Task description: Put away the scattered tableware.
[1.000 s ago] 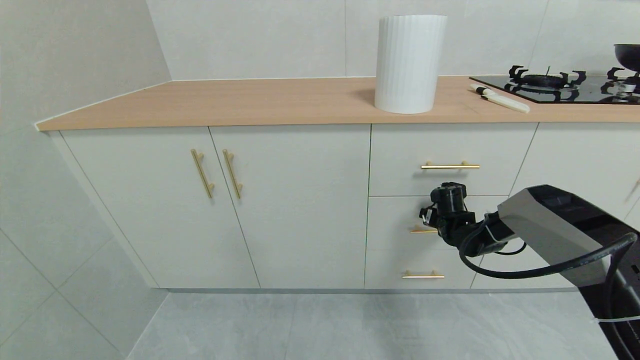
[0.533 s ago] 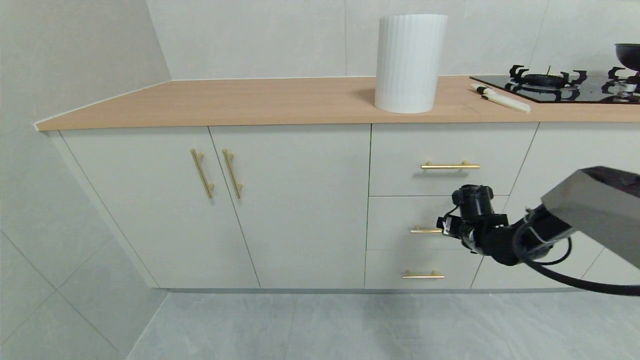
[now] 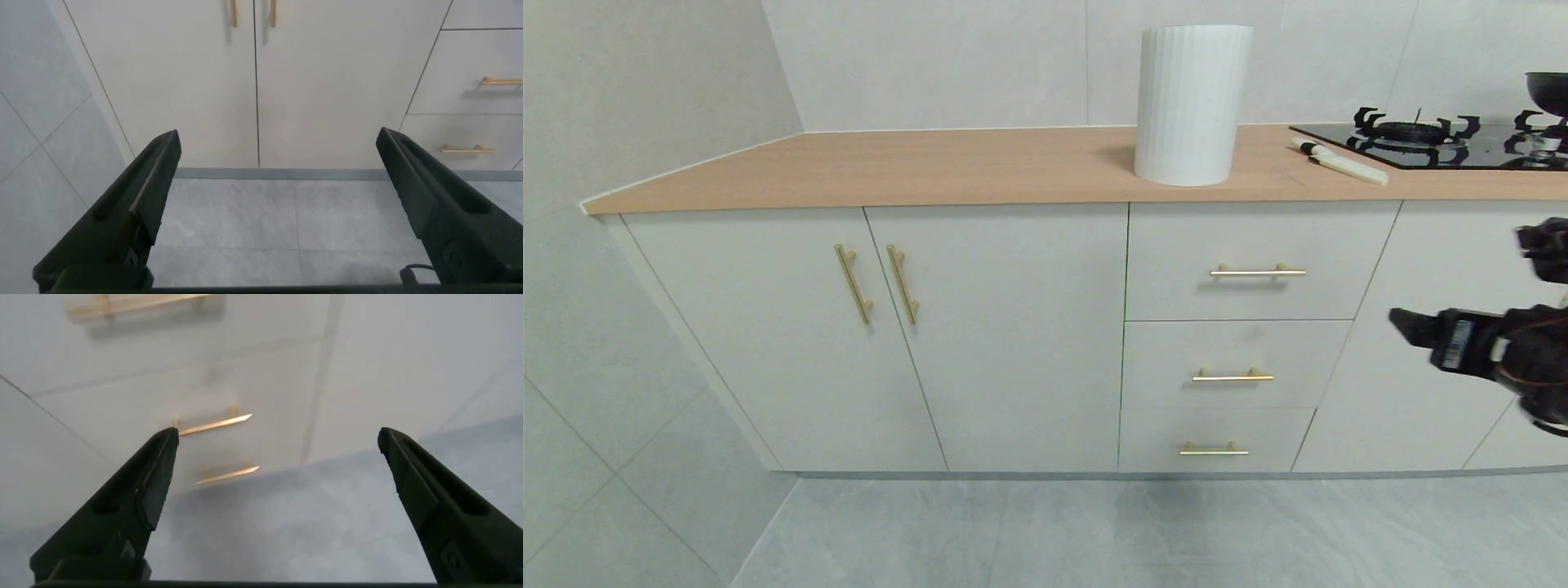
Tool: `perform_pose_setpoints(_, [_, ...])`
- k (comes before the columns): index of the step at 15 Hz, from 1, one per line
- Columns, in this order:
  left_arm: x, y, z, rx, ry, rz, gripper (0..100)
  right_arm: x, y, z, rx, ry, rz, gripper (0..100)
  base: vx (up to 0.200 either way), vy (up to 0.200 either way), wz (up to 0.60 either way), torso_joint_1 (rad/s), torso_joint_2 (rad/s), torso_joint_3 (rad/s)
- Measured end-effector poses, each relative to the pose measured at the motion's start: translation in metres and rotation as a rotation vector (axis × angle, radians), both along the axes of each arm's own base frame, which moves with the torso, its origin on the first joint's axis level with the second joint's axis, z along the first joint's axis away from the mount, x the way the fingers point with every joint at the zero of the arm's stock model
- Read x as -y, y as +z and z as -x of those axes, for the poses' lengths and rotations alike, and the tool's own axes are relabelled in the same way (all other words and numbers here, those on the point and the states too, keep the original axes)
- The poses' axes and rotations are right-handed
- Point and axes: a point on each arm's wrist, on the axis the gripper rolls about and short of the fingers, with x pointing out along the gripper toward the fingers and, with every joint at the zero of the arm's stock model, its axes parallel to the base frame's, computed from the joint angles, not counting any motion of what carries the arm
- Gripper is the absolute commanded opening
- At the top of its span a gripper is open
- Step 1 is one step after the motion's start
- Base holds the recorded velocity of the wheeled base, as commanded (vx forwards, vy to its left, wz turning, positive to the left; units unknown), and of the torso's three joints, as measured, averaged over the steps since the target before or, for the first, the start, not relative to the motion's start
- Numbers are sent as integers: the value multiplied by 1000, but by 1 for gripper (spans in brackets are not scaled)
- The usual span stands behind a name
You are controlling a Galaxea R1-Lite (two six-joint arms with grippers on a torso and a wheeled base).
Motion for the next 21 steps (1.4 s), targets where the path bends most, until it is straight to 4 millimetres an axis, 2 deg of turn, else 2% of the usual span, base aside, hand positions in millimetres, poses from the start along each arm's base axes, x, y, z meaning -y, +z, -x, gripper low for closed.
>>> perform_pose_setpoints(2, [0, 0, 0, 0, 0, 0, 100, 18, 19, 56, 85, -25, 51, 100, 0, 0, 0, 0, 0, 0])
perform_pose_setpoints(5, [0, 0, 0, 0, 0, 0, 100, 37, 26, 131, 166, -58, 112, 100, 0, 0, 0, 0, 0, 0])
perform_pose_setpoints(8, [0, 0, 0, 0, 0, 0, 100, 50, 18, 195, 244, -103, 178, 100, 0, 0, 0, 0, 0, 0])
perform_pose_setpoints(11, [0, 0, 0, 0, -1, 0, 100, 55, 2, 246, 331, -161, 234, 100, 0, 0, 0, 0, 0, 0])
perform_pose_setpoints(13, [0, 0, 0, 0, 0, 0, 100, 55, -8, 269, 388, -201, 250, 100, 0, 0, 0, 0, 0, 0])
perform_pose_setpoints(16, [0, 0, 0, 0, 0, 0, 100, 52, -26, 284, 414, -194, 254, 100, 0, 0, 0, 0, 0, 0])
perform_pose_setpoints(18, [0, 0, 0, 0, 0, 0, 100, 50, -38, 282, 428, -143, 204, 100, 0, 0, 0, 0, 0, 0])
perform_pose_setpoints(21, [0, 0, 0, 0, 0, 0, 100, 46, -67, 263, 395, 27, 150, 100, 0, 0, 0, 0, 0, 0])
